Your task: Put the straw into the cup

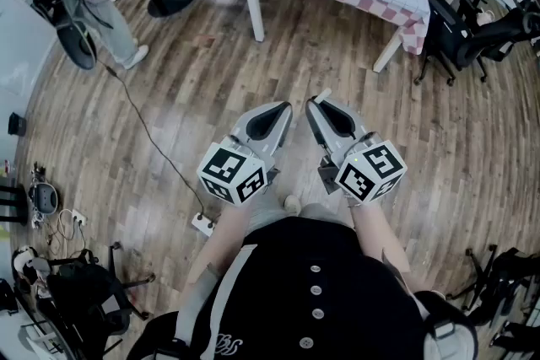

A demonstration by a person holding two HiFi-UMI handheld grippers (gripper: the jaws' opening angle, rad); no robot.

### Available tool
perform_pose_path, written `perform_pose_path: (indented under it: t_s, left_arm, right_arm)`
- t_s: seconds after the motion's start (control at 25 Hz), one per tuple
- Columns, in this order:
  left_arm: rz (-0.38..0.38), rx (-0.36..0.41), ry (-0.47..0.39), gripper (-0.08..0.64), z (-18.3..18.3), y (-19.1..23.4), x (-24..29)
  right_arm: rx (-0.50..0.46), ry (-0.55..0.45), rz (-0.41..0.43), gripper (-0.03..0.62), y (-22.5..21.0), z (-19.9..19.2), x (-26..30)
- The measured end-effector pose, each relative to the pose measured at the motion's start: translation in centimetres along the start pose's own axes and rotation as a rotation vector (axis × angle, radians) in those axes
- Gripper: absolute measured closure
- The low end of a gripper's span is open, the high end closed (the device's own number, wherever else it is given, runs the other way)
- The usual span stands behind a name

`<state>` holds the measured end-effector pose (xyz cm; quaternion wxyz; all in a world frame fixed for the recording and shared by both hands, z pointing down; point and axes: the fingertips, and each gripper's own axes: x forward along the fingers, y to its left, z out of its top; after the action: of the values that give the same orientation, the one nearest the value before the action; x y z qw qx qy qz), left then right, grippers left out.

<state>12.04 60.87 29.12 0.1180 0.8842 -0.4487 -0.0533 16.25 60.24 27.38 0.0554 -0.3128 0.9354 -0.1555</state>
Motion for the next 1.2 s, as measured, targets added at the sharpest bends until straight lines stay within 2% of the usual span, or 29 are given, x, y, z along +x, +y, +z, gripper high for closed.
perform_pose_path:
  t_s: [0.44,0.68,0.96,1.12,1.2]
  left_arm:
    - [-0.019,-0.01,0.026,0.561,-0.4,-1.5,0.5]
    - [-0.037,-0.014,0.055,0.561,-1.1,-1.9,1.0]
    - [-0.032,-0.06,0.096,0.561,-3.0,-1.0,1.1]
    - [-0.042,-0.059,0.122,0.561,-3.3,0.1,2.5]
    - [-0.059,-0.05,0.109,0.561,-2.9,0.8,3.3]
  right_arm:
    - [-0.01,0.008,-0.023,0.555,-0.9,0.3,-1.5]
    - [-0.057,0.043,-0.023,0.554,-1.1,-0.5,-1.8]
    - [-0.007,0.064,-0.012,0.552,-2.1,-1.5,-1.4]
    - [0.018,0.06,-0.01,0.552,-3.5,-1.2,-0.2]
    - [0.004,0.061,-0.004,0.552,-4.3,-1.1,0.8]
